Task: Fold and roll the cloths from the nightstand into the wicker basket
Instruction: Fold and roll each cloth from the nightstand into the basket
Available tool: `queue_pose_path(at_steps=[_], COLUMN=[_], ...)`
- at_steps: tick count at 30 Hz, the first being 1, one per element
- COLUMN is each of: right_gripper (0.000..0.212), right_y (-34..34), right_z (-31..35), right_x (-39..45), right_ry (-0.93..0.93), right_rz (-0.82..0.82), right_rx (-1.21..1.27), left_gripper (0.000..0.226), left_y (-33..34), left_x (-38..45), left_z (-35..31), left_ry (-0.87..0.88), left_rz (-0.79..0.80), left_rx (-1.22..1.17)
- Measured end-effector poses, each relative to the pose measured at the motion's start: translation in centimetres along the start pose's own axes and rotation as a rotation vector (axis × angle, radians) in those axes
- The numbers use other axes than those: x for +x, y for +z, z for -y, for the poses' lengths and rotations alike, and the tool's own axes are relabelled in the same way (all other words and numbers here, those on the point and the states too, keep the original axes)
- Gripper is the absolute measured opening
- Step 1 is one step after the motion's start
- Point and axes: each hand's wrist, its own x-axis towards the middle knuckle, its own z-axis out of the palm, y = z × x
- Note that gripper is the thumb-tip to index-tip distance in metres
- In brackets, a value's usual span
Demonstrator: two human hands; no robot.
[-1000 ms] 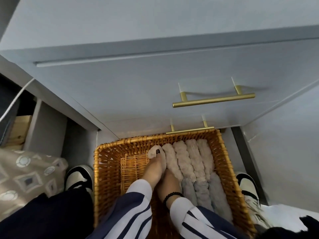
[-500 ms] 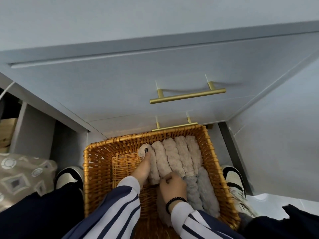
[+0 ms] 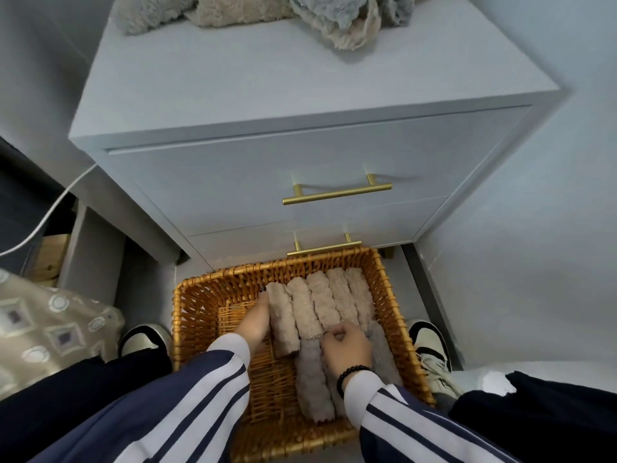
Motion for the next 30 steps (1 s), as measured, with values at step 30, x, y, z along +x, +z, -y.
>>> queue_pose_path(at_steps=[30], right_gripper=[0.015], right_y=[-16.5], right_z=[18.2], right_x=[-16.4], right_ry=[-0.613], right_rz=[-0.005], right_rx=[0.157], left_gripper=[0.056], left_y=[-3.6], left_x=[-28.1], left_z=[-11.8], left_ry=[0.572], left_rz=[0.052], left_rx=[0.189])
